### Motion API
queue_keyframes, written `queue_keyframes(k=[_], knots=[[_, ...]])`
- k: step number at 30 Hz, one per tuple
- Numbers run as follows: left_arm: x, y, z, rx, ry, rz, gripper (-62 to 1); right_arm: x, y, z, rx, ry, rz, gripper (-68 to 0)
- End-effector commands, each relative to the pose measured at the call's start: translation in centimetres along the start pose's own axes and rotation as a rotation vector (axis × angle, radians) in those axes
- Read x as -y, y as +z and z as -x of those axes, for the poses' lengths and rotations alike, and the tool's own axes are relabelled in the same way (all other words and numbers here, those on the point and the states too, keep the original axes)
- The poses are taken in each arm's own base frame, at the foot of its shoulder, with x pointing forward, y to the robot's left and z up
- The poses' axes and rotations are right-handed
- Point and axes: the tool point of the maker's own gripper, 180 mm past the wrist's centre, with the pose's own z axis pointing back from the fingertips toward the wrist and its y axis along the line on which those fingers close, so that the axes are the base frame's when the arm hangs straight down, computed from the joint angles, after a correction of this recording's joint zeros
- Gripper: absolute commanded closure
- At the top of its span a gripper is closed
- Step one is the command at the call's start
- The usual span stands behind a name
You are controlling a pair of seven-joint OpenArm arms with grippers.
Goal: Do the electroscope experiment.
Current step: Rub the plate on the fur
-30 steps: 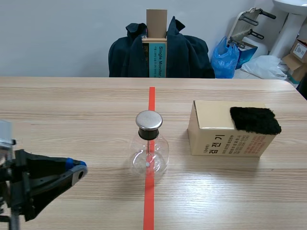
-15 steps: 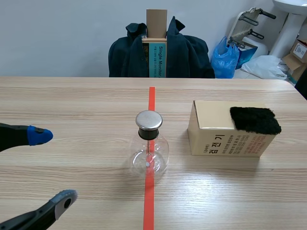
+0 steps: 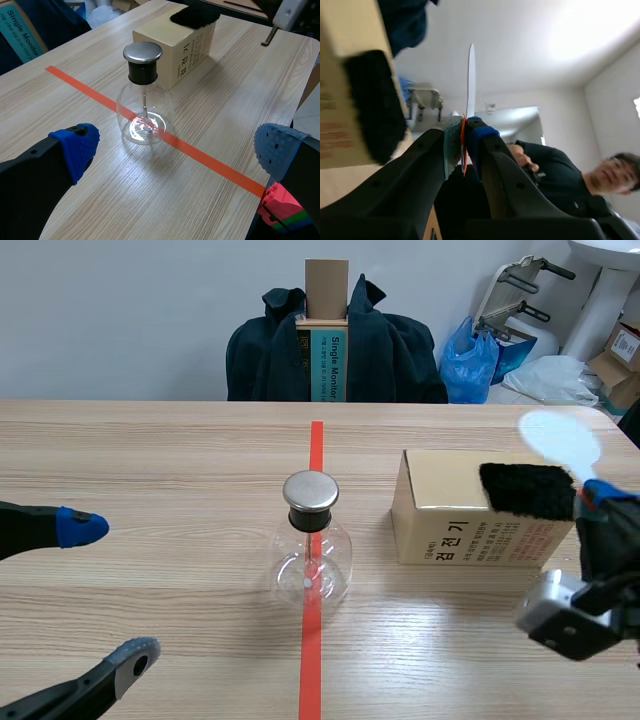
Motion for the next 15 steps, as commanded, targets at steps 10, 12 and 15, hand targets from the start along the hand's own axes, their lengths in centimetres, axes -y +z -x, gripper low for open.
queue_keyframes(k=[10,12,15], knots=[[0.0,-0.2,-0.2,0.007,0.009,-0.003,-62.3,-3.4,0.8,0.8,-0.01,0.04,-0.106,-0.9],[0.0,-0.2,-0.2,0.007,0.009,-0.003,-62.3,-3.7,0.6,1.2,-0.021,0.048,-0.112,-0.9],[0.0,-0.2,-0.2,0.007,0.008,-0.003,-62.3,-3.8,0.0,2.1,-0.042,0.051,-0.115,-0.9]])
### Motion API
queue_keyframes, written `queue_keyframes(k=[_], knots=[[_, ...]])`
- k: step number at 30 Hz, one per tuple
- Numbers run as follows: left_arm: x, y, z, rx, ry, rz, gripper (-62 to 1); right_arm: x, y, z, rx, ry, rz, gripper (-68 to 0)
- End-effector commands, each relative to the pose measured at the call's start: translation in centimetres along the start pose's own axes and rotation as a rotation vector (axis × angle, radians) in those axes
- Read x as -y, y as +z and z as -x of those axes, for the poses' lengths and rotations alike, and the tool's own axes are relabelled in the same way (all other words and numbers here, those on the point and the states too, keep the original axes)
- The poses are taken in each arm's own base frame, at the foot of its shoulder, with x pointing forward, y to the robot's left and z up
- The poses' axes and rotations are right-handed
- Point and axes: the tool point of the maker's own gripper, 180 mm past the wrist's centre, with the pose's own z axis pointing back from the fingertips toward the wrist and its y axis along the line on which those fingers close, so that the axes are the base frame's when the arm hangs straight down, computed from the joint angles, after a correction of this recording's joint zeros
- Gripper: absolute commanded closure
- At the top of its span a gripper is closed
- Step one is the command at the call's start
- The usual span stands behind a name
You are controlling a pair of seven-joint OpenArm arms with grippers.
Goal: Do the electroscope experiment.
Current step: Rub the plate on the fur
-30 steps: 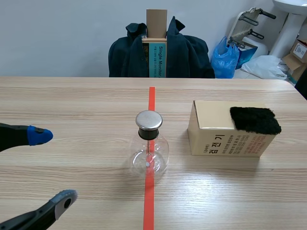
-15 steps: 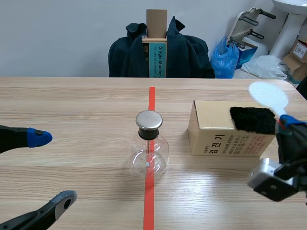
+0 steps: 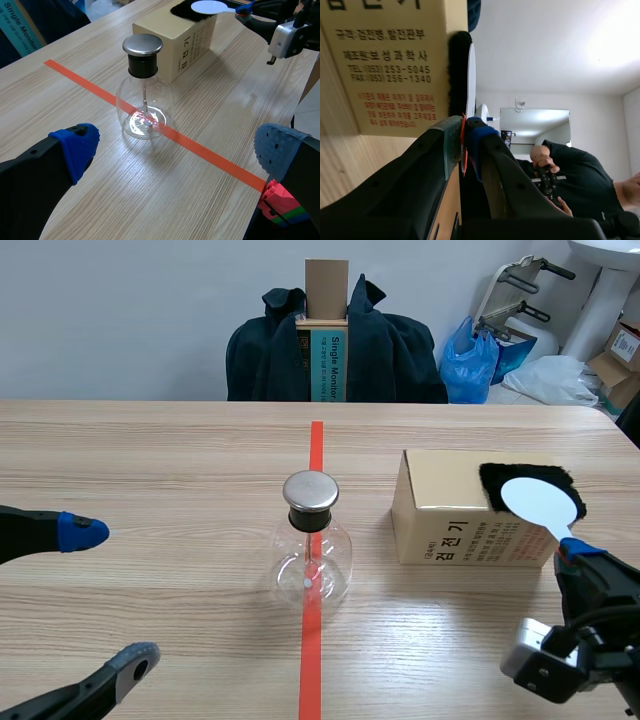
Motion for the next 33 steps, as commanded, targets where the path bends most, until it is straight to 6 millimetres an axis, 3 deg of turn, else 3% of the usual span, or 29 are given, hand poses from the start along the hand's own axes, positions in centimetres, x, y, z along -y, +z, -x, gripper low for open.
queue_keyframes(k=[1,14,21,25,27,31,33], knots=[[0.0,-0.2,-0.7,0.033,0.009,-0.003,-62.3,1.0,-0.8,1.3,-0.013,0.031,0.022,-0.9],[0.0,-0.2,-0.7,0.032,0.009,-0.002,-62.3,-0.2,-1.9,2.3,-0.024,0.03,-0.052,-0.8],[0.0,-0.2,-0.7,0.038,0.014,-0.008,-62.3,-1.6,-1.6,-0.2,0.112,0.015,-0.128,-0.8],[0.0,-0.3,-0.6,0.038,0.019,-0.015,-62.3,-1.0,-1.8,3.0,-0.067,0.043,-0.1,-0.8],[0.0,-0.3,-0.6,0.038,0.019,-0.015,-62.3,-1.0,-1.7,3.6,-0.09,0.049,-0.101,-0.8],[0.0,-0.3,-0.6,0.034,0.019,-0.015,-62.3,-1.2,-1.7,-0.1,0.111,0.039,-0.106,-0.8],[0.0,-0.3,-0.6,0.034,0.019,-0.015,-62.3,-1.2,-1.8,-0.3,0.111,0.036,-0.106,-0.8]])
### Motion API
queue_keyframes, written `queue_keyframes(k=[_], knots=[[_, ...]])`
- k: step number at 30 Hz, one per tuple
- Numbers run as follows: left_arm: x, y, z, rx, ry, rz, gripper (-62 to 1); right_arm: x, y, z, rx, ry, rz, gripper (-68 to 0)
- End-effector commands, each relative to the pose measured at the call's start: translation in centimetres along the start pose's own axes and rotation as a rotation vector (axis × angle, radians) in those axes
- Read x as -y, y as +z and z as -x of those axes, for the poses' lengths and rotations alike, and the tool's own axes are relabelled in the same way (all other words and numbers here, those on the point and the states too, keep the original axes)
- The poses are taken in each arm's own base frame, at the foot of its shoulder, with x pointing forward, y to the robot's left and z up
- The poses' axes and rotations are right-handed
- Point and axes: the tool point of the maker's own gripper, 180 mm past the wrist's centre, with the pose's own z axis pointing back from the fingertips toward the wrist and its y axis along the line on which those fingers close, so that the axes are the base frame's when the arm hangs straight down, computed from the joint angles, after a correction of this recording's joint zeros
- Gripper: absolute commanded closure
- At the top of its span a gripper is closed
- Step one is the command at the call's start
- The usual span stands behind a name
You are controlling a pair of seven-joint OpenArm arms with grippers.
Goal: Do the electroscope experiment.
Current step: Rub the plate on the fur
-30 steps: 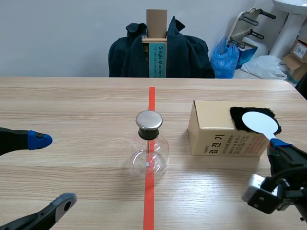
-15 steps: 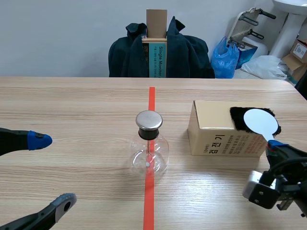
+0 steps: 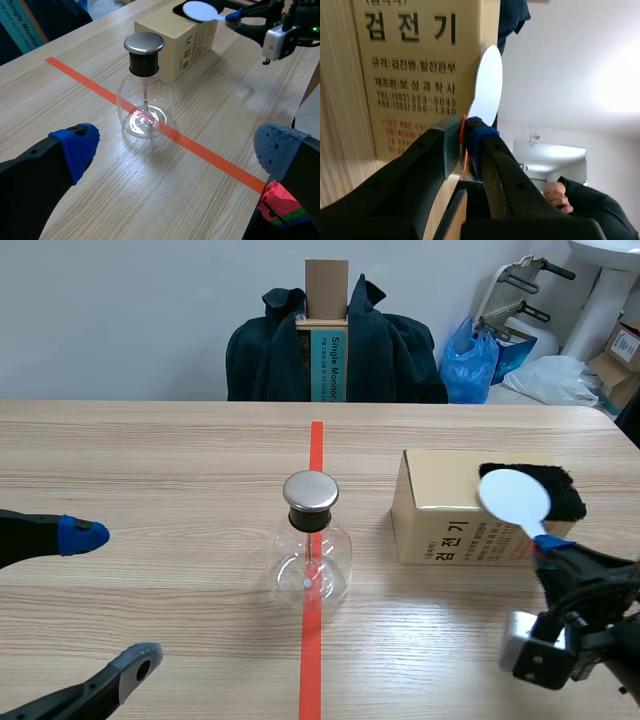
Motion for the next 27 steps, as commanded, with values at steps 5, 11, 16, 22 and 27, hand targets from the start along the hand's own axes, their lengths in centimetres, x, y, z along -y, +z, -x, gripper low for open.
queue_keyframes(k=[5,11,16,22,27], knots=[[0.0,-0.2,-0.6,0.026,0.007,-0.001,-62.3,0.8,0.2,4.1,-0.193,0.024,0.013,-0.8],[0.0,-0.2,-0.6,0.026,0.007,-0.001,-62.3,0.5,-0.6,0.7,-0.051,0.006,0.012,-0.8],[0.0,-0.2,-0.6,0.026,0.007,-0.001,-62.3,0.6,-0.1,3.9,-0.212,0.016,0.013,-0.8],[0.0,-0.2,-0.6,0.025,0.005,-0.001,-62.3,0.4,-0.7,1.4,-0.109,-0.002,0.012,-0.8],[0.0,-0.2,-0.6,0.024,0.005,-0.001,-62.3,0.6,-0.2,4.3,-0.256,0.014,0.014,-0.8]])
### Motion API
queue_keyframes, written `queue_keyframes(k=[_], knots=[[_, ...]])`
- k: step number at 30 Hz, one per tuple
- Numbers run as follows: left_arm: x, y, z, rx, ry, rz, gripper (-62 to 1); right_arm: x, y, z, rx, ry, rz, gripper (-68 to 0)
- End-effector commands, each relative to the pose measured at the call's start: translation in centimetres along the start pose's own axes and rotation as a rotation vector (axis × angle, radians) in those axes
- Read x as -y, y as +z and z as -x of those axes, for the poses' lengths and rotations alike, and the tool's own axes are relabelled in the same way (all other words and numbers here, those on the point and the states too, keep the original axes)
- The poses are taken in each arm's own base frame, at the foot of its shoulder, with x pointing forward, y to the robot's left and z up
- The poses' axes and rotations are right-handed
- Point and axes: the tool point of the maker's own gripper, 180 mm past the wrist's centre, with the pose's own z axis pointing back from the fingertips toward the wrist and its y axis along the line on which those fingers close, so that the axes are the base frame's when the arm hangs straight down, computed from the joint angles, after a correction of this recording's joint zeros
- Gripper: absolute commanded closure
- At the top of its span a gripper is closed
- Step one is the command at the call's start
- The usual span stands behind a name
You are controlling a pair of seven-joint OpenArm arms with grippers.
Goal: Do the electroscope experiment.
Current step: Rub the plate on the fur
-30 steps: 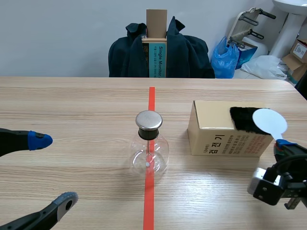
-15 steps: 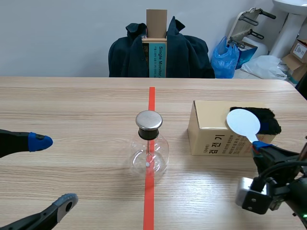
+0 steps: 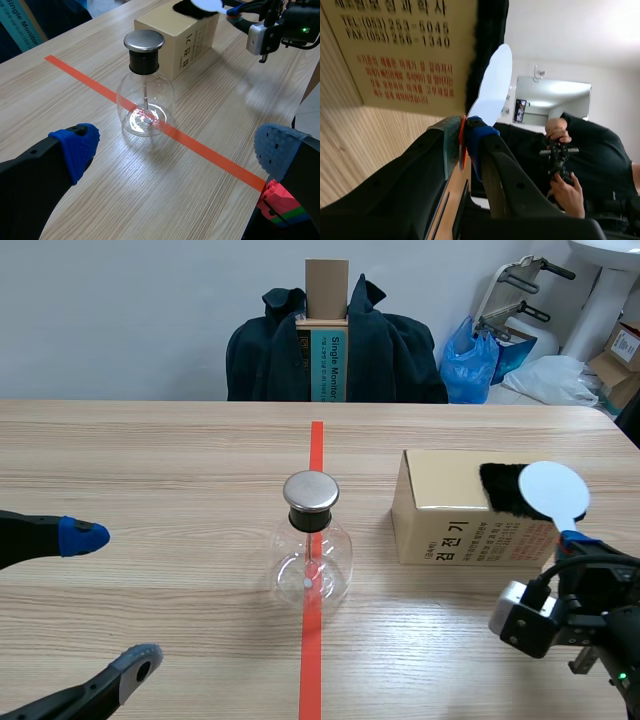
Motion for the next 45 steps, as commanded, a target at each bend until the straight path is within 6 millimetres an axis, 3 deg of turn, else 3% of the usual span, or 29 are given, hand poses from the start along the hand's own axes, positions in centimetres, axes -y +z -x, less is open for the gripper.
queue_keyframes(k=[1,3,5,10,14,16,21,22,25,27,30,32,36,37,40,42,45], knots=[[0.0,-0.2,-0.7,0.032,0.005,-0.001,-62.3,0.8,-0.2,-0.6,0.097,0.046,0.012,-0.8],[0.0,-0.2,-0.7,0.031,0.005,0.0,-62.3,0.9,-0.1,-2.7,0.218,0.05,0.012,-0.8],[0.0,-0.2,-0.7,0.031,0.005,0.0,-62.3,1.0,-0.2,-2.9,0.21,0.042,0.019,-0.8],[0.0,-0.2,-0.6,0.028,0.004,-0.001,-62.3,1.2,-0.6,1.0,-0.005,0.04,0.025,-0.8],[0.0,-0.2,-0.6,0.028,0.004,-0.001,-62.3,1.0,-0.2,-2.4,0.204,0.051,0.013,-0.8],[0.0,-0.2,-0.6,0.028,0.004,-0.001,-62.3,1.0,-0.2,-2.8,0.211,0.042,0.019,-0.8],[0.0,-0.2,-0.6,0.028,0.004,-0.001,-62.3,1.1,-0.5,1.5,-0.024,0.042,0.02,-0.8],[0.0,-0.2,-0.6,0.028,0.004,-0.001,-62.3,1.1,-0.5,1.3,0.003,0.052,0.018,-0.8],[0.0,-0.2,-0.6,0.028,0.004,-0.001,-62.3,1.1,-0.4,-1.8,0.18,0.062,0.014,-0.8],[0.0,-0.2,-0.6,0.026,0.004,-0.001,-62.3,1.1,-0.4,-2.2,0.179,0.051,0.02,-0.8],[0.0,-0.2,-0.6,0.025,0.004,-0.002,-62.3,1.4,-0.6,0.7,-0.009,0.04,0.046,-0.8],[0.0,-0.2,-0.6,0.025,0.004,-0.002,-62.3,1.3,-0.5,1.4,-0.037,0.042,0.037,-0.8],[0.0,-0.2,-0.6,0.025,0.004,-0.004,-62.3,1.3,-0.5,-1.9,0.151,0.049,0.033,-0.8],[-0.1,-0.2,-0.6,0.025,0.003,-0.004,-62.3,1.3,-0.5,-2.0,0.143,0.044,0.035,-0.8],[-0.1,-0.2,-0.6,0.025,0.003,-0.004,-62.3,1.6,-0.6,0.9,-0.029,0.035,0.058,-0.8],[-0.1,-0.2,-0.6,0.025,0.003,-0.004,-62.3,1.6,-0.5,1.6,-0.061,0.04,0.055,-0.8],[-0.1,-0.2,-0.6,0.025,0.003,-0.004,-62.3,1.5,-0.6,-0.8,0.086,0.051,0.049,-0.8]])
